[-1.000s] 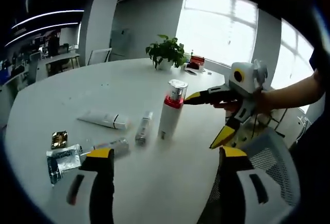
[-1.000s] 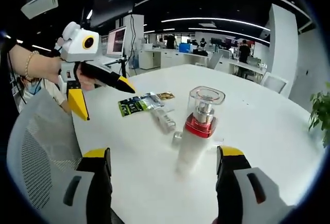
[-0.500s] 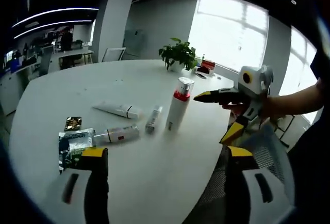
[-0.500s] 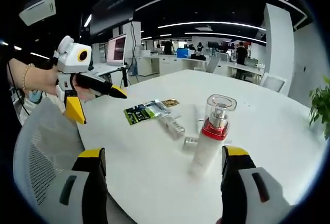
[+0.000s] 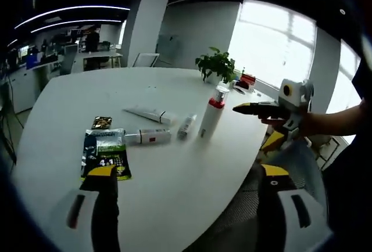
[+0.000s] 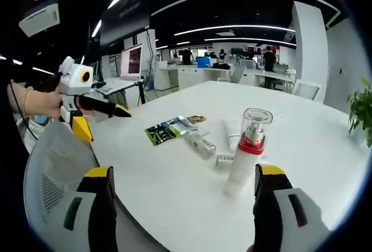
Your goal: Arrange the skincare products in the storage area until every visible bottle or jar stands upright without overlapping.
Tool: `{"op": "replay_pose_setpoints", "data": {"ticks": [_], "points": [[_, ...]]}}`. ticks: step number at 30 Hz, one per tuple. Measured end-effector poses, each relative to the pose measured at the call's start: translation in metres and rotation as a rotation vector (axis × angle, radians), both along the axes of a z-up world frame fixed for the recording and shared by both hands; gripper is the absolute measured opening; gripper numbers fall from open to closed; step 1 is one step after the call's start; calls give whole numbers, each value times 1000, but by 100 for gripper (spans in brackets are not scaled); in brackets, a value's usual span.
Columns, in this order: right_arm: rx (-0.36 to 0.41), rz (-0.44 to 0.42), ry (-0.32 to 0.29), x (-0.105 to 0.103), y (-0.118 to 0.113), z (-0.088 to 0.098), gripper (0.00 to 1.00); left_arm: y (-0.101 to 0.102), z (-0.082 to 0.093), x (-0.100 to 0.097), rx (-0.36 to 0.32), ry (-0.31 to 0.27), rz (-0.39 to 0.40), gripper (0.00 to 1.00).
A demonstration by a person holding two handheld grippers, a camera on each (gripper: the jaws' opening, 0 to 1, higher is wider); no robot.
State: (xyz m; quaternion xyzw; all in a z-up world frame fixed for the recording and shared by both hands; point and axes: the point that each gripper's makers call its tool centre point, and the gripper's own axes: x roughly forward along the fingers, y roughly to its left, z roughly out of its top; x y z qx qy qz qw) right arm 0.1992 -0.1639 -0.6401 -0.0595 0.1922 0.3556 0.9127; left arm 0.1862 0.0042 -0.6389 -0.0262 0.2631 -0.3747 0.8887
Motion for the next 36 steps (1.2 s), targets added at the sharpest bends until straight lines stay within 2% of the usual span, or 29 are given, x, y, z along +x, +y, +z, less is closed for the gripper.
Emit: {"op": "replay_pose_setpoints", "data": {"ticks": [15,36], "points": [[38,-23,-4,-5,7,11,99,30,-1,-19,9,1,82,95],[3,-5,25,-3,16,10,99,29,-2,-21,22,-4,75,93]]}}
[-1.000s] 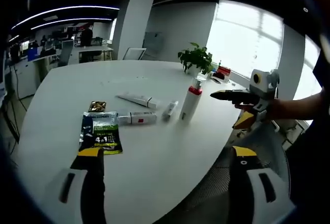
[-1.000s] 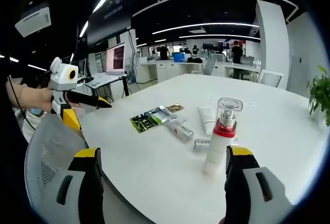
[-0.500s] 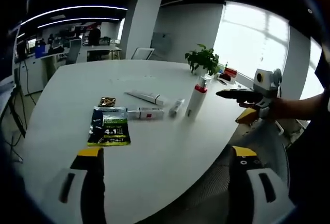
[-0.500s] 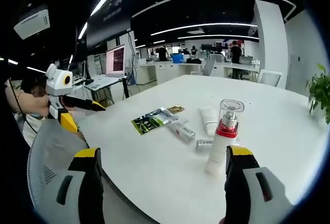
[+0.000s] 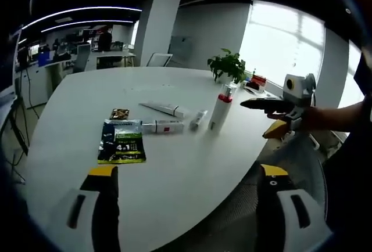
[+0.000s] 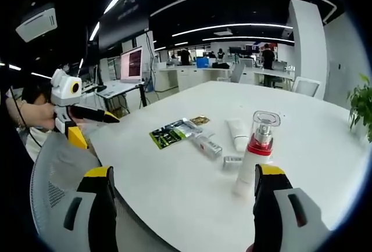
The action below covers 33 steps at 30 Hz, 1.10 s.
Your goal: Arrange the skincare products in the storage area until every visible bottle or jar stands upright without overlapping.
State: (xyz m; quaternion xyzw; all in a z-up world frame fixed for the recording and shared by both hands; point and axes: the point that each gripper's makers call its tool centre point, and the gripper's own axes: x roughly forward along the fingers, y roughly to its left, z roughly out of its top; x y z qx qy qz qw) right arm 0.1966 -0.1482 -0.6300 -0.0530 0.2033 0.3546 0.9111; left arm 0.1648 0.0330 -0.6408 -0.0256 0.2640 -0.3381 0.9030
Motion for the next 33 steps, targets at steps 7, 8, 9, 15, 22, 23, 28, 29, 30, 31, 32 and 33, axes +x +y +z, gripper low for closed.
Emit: {"op": "replay_pose_setpoints", "data": {"ticks": [7,8,9,15,22,23,28,29,30,31,32,33], "points": [[-18,46,-20,23,16,14,98,1,2,0,-7,-6,8,92],[-26,53,-30,26,19,18,98,1,1,0,-6,-6,7,92],[-32,58,-37,30,21,20,97,1,1,0,-6,-7,7,92],[-34,103,-38,56,42,33,95,3,3,1,-19,-7,19,92],[-66,132,-8,80,61,29,93,5,4,3,-38,3,33,91],[-73,135,0,82,63,28,92,5,4,3,-39,4,33,91],[-114,146,18,108,72,24,90,9,3,6,-50,7,47,91],[-116,146,21,112,73,23,90,10,3,7,-53,7,51,91],[-124,144,27,118,74,21,90,11,3,7,-54,8,54,91],[-128,141,31,122,73,20,90,11,3,7,-55,8,57,91],[-143,132,42,127,72,17,90,11,3,8,-54,8,58,91],[-169,118,52,128,70,14,89,11,2,8,-54,10,59,91]]}}
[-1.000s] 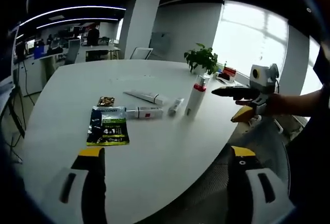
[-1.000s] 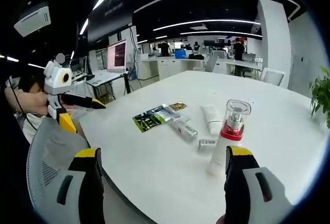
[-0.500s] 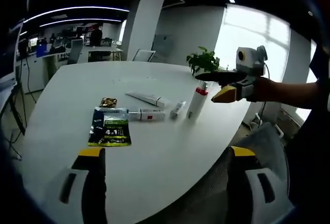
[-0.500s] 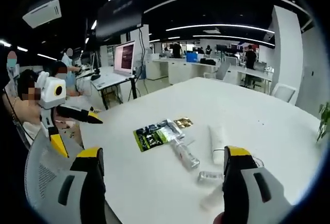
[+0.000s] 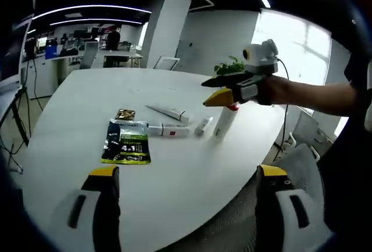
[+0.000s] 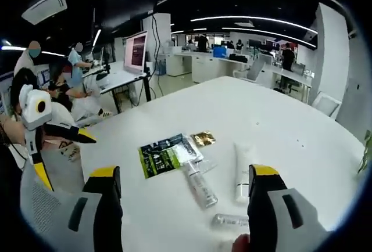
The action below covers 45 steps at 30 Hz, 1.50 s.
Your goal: Arrange the skincare products in the storage area until every visible bottle or jar stands upright without overlapping.
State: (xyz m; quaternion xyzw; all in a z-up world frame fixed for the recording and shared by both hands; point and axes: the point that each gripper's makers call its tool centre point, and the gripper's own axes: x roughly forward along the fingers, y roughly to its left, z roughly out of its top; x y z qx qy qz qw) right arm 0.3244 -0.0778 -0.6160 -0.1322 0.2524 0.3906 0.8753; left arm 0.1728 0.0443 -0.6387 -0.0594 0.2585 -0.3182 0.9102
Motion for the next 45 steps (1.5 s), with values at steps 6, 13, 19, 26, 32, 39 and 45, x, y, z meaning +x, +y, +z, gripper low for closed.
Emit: {"op": "replay_pose_setpoints", "data": {"ticks": [6,13,19,26,32,39,45], "points": [[-49,-19,36,28,6,-15,87,-1,-1,1,-3,5,-1,90],[-111,-66,93,54,3,-33,82,-2,-4,2,-9,14,5,89],[-120,-106,143,78,5,-48,80,-2,-6,2,-3,21,6,89],[-170,-166,188,103,-3,-76,76,2,-8,3,-2,31,16,89],[-225,-194,227,118,-12,-100,72,4,-10,4,-6,39,30,89],[-273,-185,255,119,-11,-122,70,6,-12,5,-4,46,47,89],[-297,-186,268,120,-8,-130,68,8,-13,5,-1,45,55,89]]}}
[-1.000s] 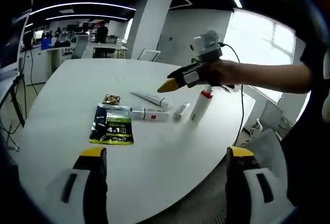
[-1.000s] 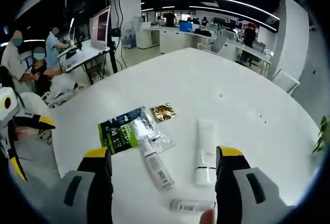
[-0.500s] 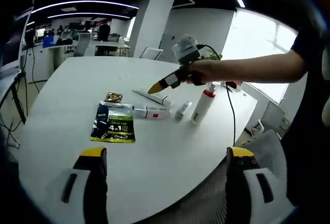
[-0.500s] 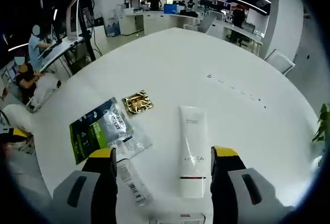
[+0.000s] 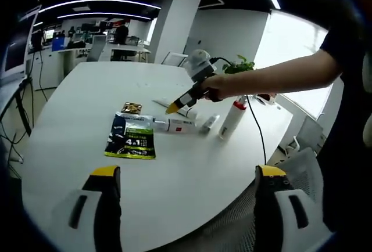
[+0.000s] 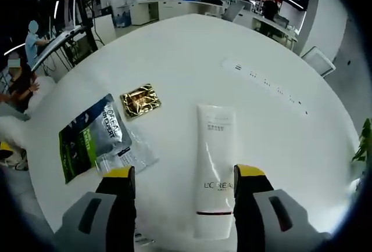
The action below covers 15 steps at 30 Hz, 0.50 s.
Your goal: Arrange the skincare products in the storage area until every visible bottle or jar stands upright without overlapping.
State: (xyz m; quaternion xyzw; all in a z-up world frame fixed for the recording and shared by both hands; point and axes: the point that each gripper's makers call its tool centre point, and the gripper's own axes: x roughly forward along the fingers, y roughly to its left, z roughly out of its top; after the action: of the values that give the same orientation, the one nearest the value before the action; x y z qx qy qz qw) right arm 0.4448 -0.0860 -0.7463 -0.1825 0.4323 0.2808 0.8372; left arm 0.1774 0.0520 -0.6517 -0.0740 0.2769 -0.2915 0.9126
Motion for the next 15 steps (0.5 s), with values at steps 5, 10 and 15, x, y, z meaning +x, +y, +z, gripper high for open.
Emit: {"op": "replay_pose_setpoints", "data": {"ticks": [5,10,15], "points": [[-32,6,-7,4,-2,2,68,1,-1,0,0,5,2,89],[-63,12,-7,11,-7,-4,67,1,-3,0,-1,10,4,89],[-84,13,-2,17,-12,-13,64,0,-4,1,-3,15,4,89]]}}
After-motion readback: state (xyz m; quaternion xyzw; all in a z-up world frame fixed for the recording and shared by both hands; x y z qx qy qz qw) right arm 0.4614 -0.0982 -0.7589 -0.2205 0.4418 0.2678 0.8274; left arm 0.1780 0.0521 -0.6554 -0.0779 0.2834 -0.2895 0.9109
